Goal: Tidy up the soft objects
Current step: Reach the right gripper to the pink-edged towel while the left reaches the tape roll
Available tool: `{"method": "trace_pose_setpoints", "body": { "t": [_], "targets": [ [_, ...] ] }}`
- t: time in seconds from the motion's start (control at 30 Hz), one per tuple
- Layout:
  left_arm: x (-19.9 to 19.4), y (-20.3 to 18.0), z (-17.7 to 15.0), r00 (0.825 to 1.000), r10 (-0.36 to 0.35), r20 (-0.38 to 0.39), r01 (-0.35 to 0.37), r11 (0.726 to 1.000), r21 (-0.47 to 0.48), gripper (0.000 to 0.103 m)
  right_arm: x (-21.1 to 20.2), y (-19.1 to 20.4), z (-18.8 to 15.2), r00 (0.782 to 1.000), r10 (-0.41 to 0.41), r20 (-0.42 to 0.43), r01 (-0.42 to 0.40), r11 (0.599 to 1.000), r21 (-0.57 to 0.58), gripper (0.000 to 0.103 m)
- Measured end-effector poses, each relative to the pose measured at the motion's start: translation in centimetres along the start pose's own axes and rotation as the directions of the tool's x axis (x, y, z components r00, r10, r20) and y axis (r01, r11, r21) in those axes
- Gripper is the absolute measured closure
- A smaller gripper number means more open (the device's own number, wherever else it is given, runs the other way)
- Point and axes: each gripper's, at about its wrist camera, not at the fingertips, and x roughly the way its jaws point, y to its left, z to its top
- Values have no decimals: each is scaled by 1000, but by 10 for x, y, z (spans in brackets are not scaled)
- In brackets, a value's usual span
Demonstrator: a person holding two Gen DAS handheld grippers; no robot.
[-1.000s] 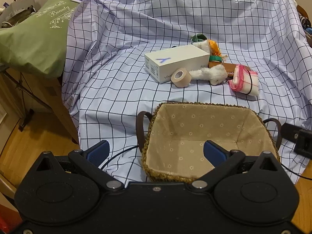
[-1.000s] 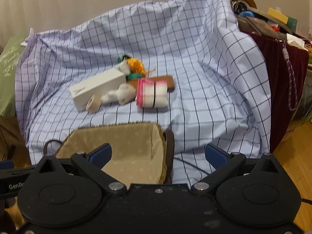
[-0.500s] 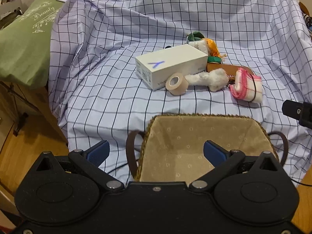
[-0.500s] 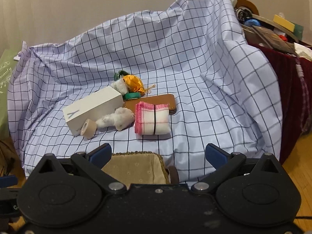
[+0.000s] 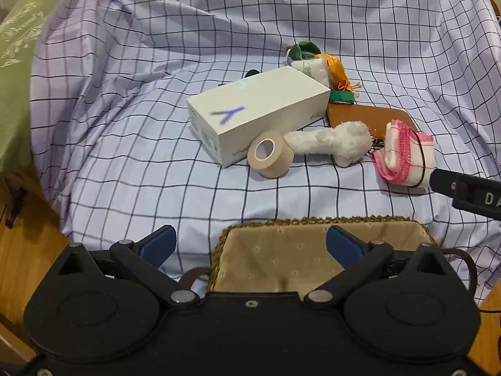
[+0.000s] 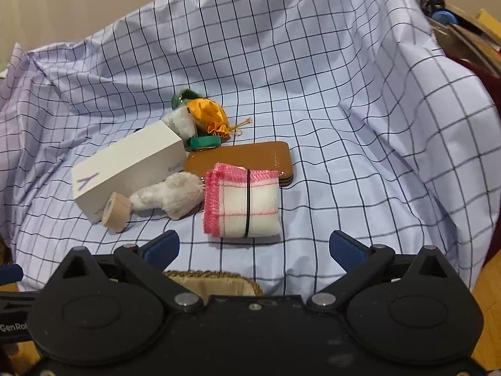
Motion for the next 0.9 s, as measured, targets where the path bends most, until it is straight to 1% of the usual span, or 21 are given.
{"method": "trace_pose_setpoints", "body": {
  "t": [0.33, 0.47, 0.5, 0.63, 0.73, 0.9],
  "targets": [
    [34, -1, 26, 1000, -16, -17, 16, 1000, 4, 5, 47, 8, 22, 999, 5, -41, -6, 1000, -22, 1],
    [49, 1, 34, 999, -24, -40, 24, 1000, -3, 5, 64, 9, 27, 998, 3, -70, -4, 1000, -18, 7],
    [52, 1, 35, 999, -28, -46, 28, 1000, -6, 5, 69, 9, 29, 997, 4, -80, -6, 1000, -18, 7],
    [66, 5, 40, 996, -51, -75, 49, 998, -30, 4, 84, 12, 30, 995, 2, -105, -5, 1000, -26, 7],
    [76, 7, 45, 994, -65, -92, 61, 997, -50, 4, 93, 15, 29, 993, -9, -119, 4, 999, -43, 9],
    [87, 12, 52, 991, -87, -105, 78, 993, -92, 4, 103, 14, 27, 989, -2, -148, -3, 999, -33, 13]
  ]
}}
